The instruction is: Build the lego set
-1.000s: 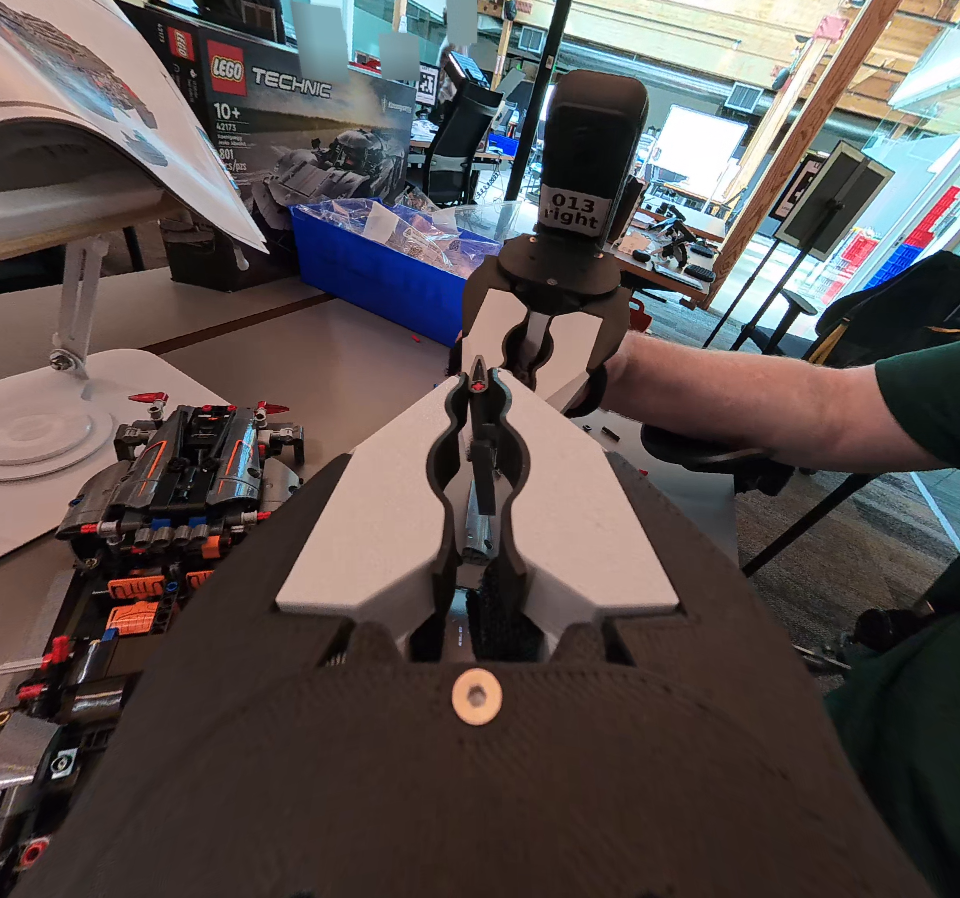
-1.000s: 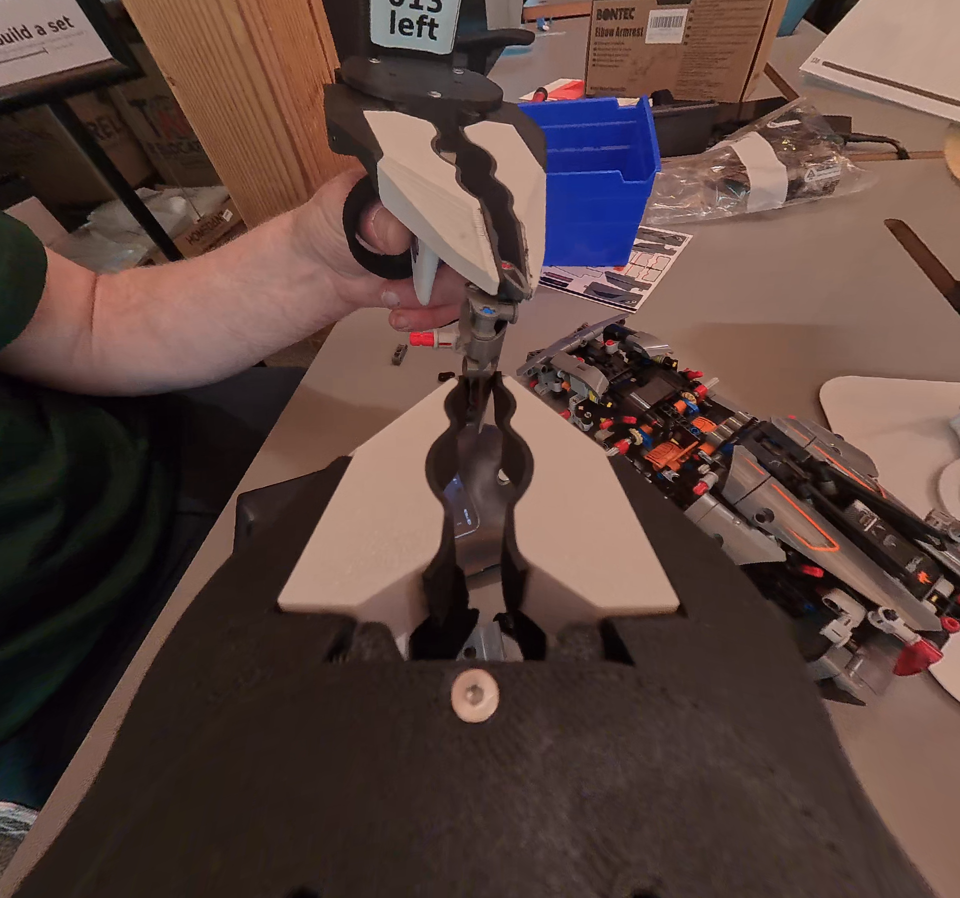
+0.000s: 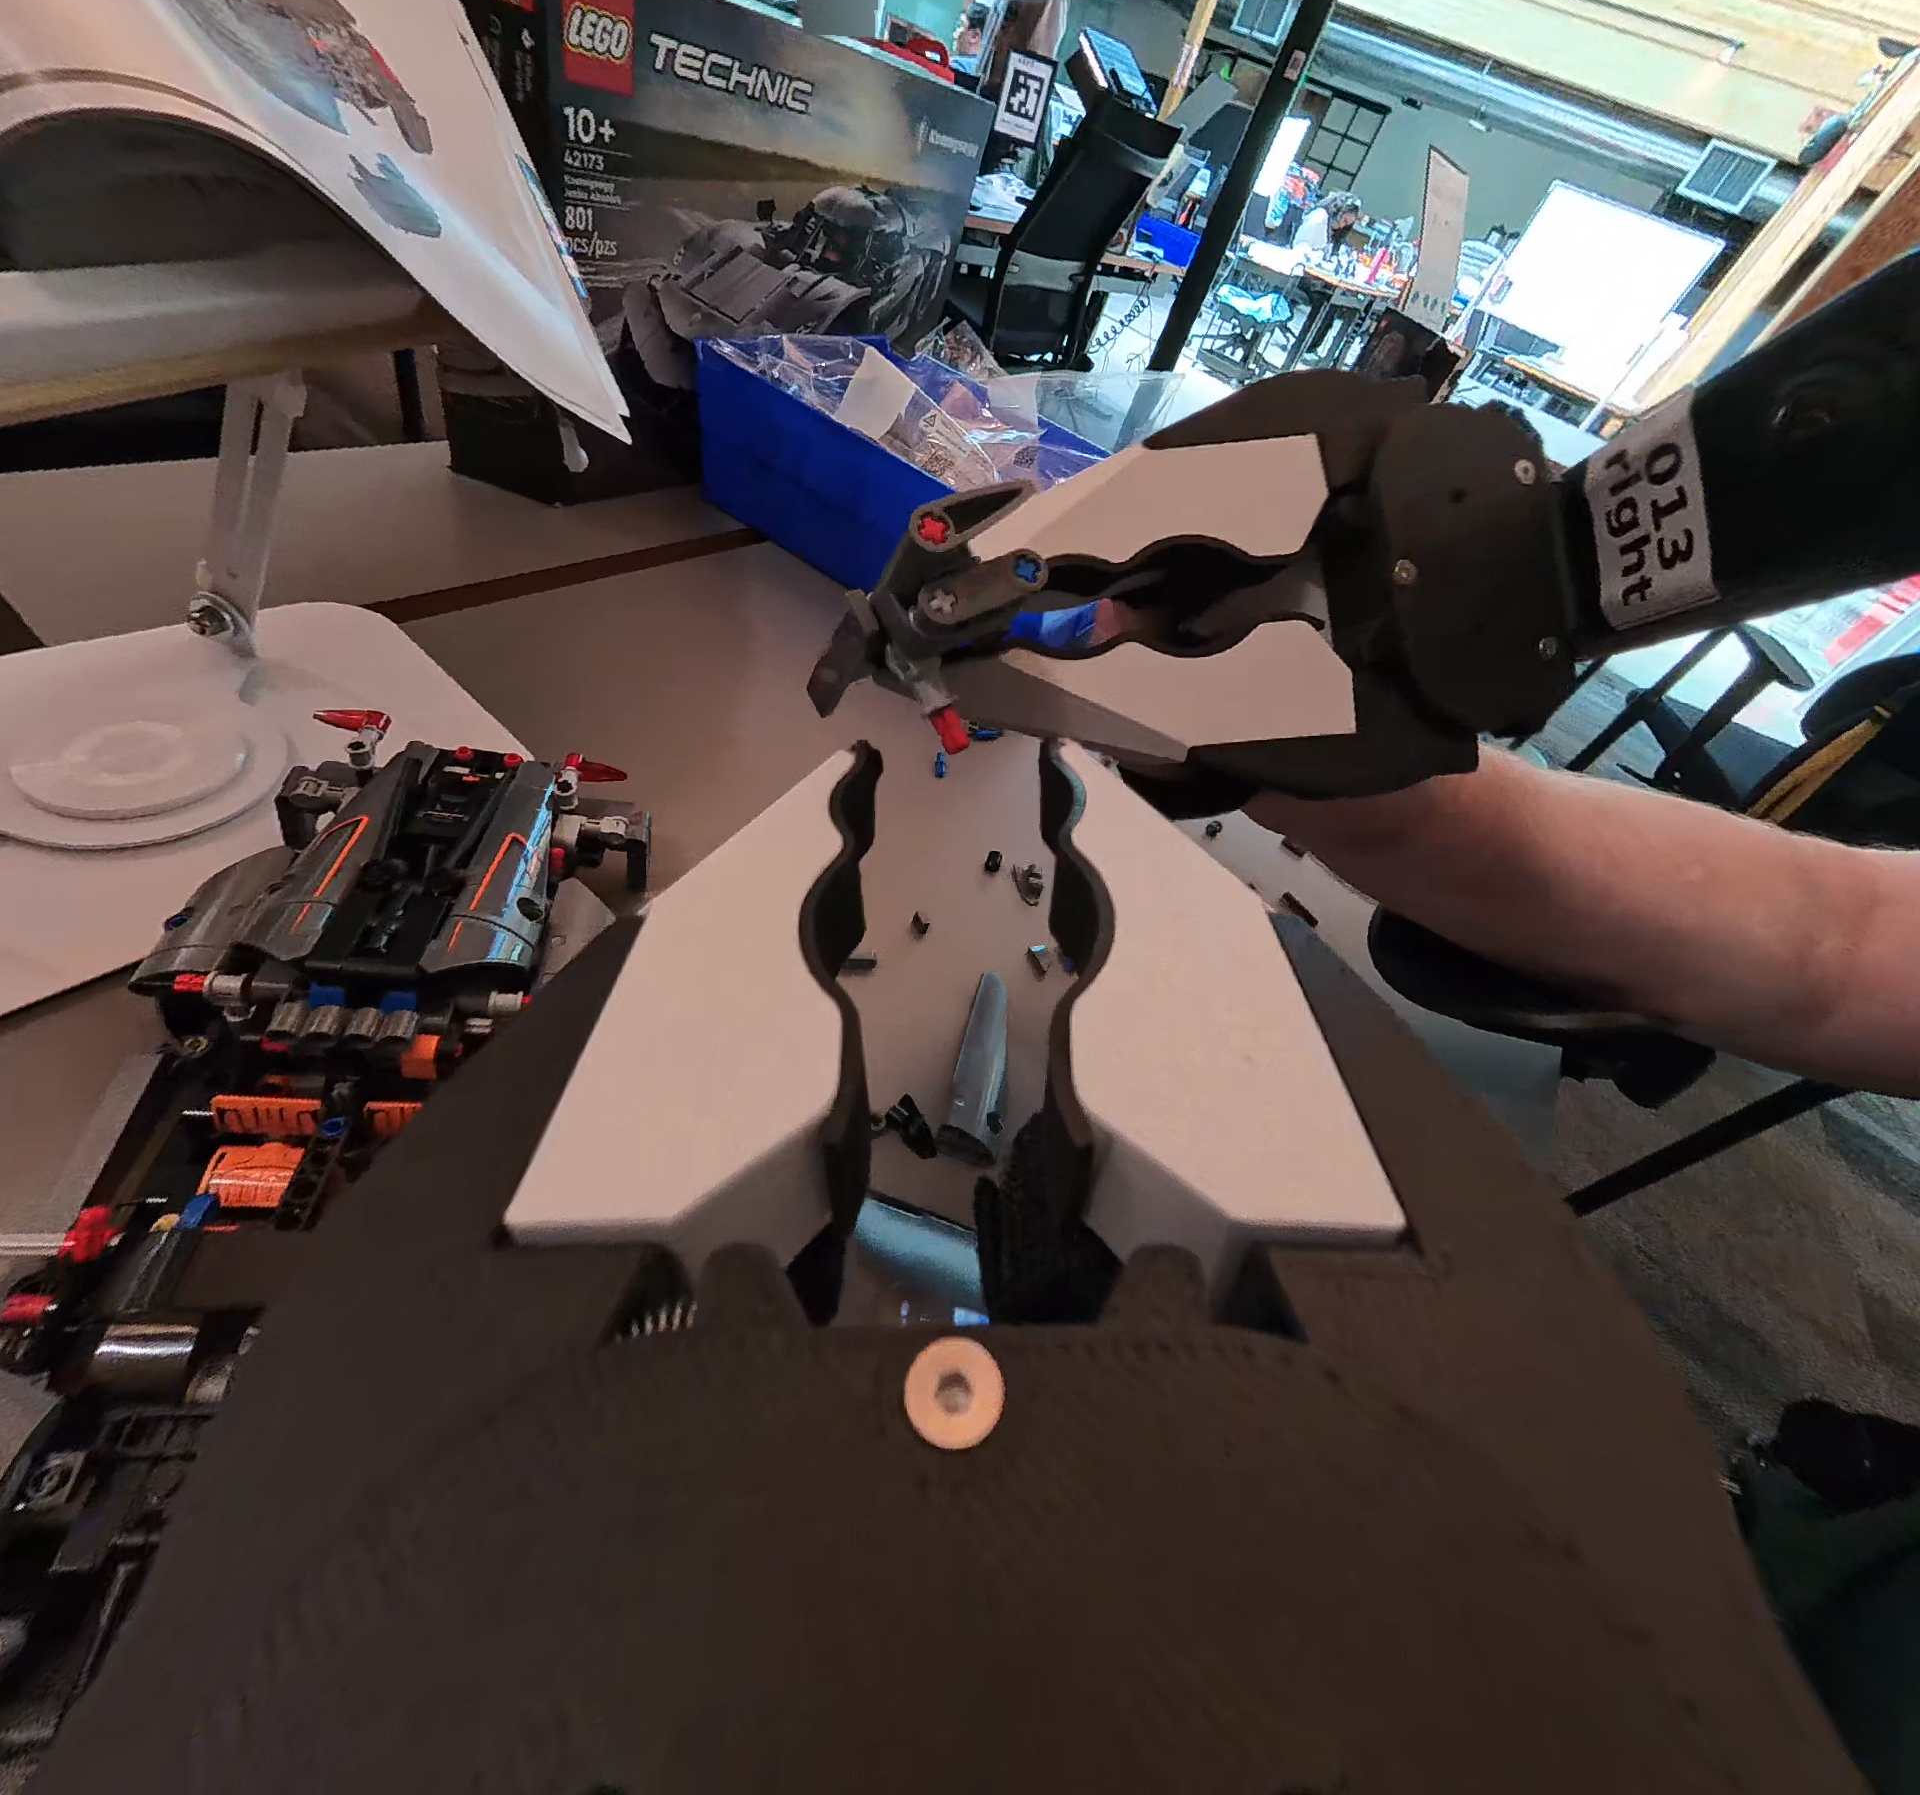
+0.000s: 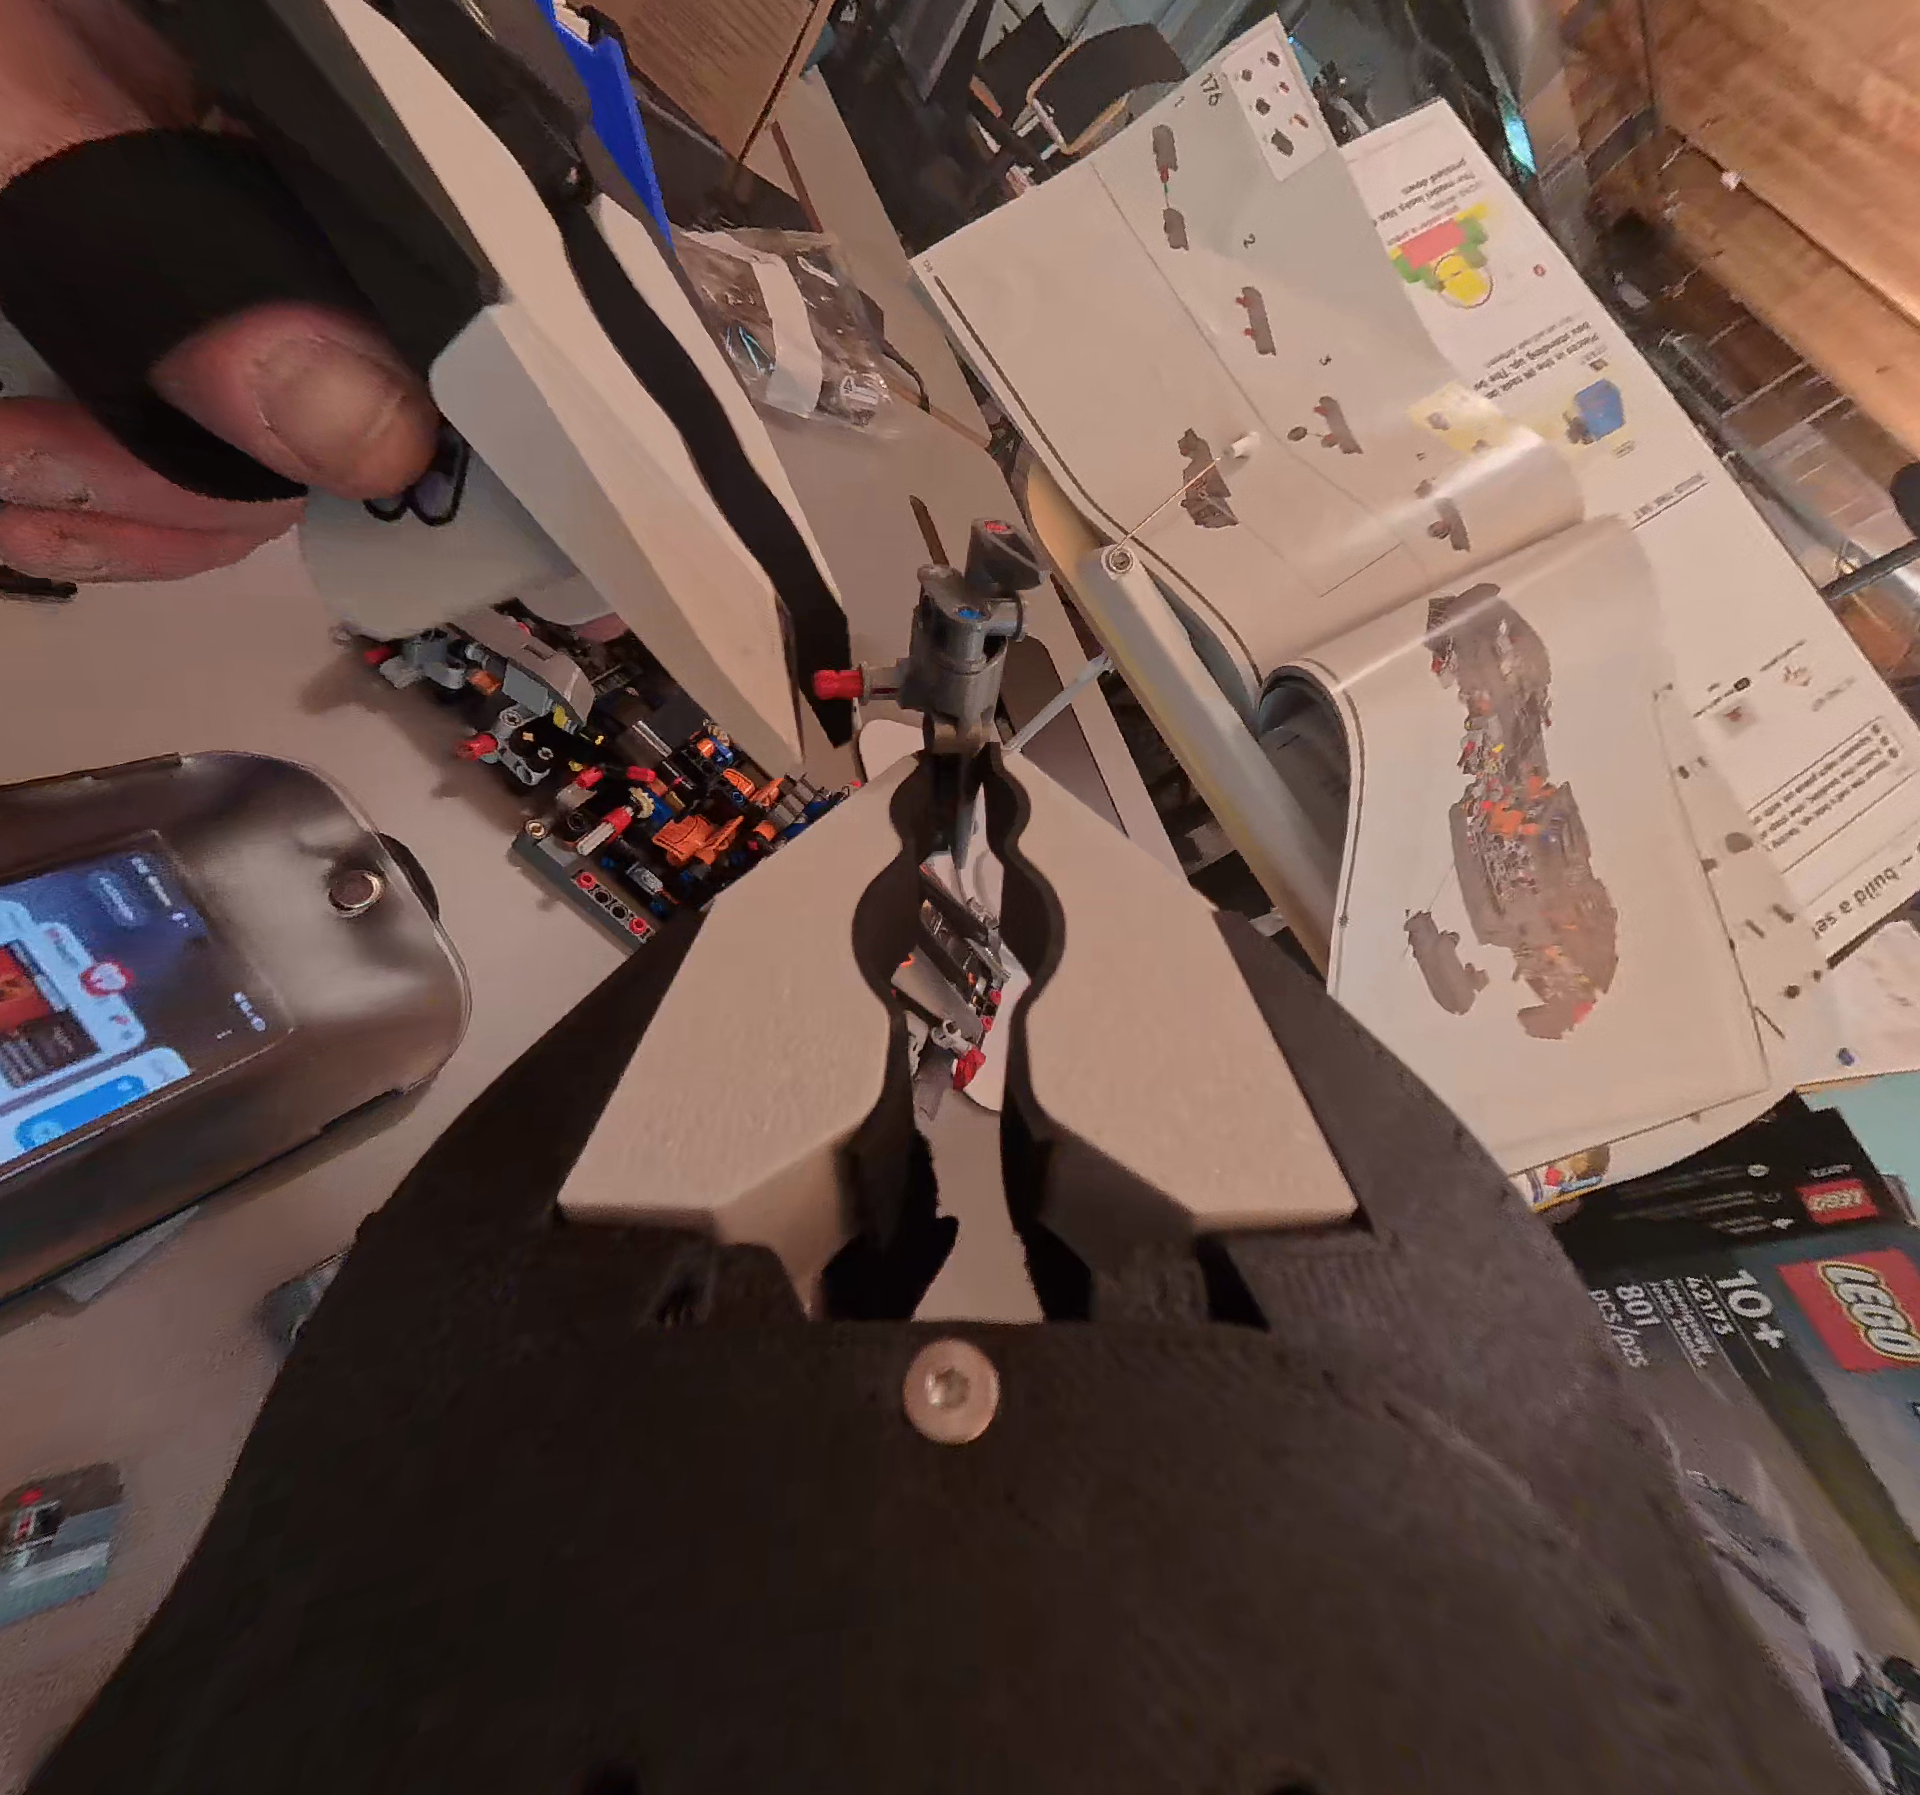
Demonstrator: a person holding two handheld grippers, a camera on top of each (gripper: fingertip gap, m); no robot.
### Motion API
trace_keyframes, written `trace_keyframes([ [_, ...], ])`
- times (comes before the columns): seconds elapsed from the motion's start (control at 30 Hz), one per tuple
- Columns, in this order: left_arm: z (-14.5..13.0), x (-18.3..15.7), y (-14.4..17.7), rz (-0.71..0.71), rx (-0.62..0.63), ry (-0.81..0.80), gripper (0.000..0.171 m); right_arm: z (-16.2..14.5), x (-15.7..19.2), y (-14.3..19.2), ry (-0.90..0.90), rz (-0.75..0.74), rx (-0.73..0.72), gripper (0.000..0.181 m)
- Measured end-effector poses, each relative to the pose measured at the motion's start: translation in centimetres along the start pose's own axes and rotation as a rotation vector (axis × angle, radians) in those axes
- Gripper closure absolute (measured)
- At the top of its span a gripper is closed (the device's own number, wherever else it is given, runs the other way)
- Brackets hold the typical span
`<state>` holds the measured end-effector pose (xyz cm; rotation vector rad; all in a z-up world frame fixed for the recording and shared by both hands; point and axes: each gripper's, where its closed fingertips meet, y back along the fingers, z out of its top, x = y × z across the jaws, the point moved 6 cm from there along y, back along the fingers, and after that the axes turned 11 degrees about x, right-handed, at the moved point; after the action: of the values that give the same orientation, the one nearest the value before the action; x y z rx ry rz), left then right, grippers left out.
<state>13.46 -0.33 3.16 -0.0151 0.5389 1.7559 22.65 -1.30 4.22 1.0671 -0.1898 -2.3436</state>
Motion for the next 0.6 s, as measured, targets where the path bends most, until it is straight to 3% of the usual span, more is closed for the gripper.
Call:
trace_keyframes([
  [0.2,0.2,-0.2,-0.3,0.010,-0.033,-0.027,0.163,0.4,0.3,0.2,0.035,-0.012,-0.011,0.175],
  [0.4,0.4,-0.3,0.0,0.012,-0.060,-0.062,0.165,0.7,0.3,0.5,0.029,-0.012,-0.038,0.173],
  [0.6,0.5,-0.4,0.6,0.044,-0.073,-0.139,0.169,0.8,0.2,0.5,-0.028,0.019,-0.074,0.159],
])
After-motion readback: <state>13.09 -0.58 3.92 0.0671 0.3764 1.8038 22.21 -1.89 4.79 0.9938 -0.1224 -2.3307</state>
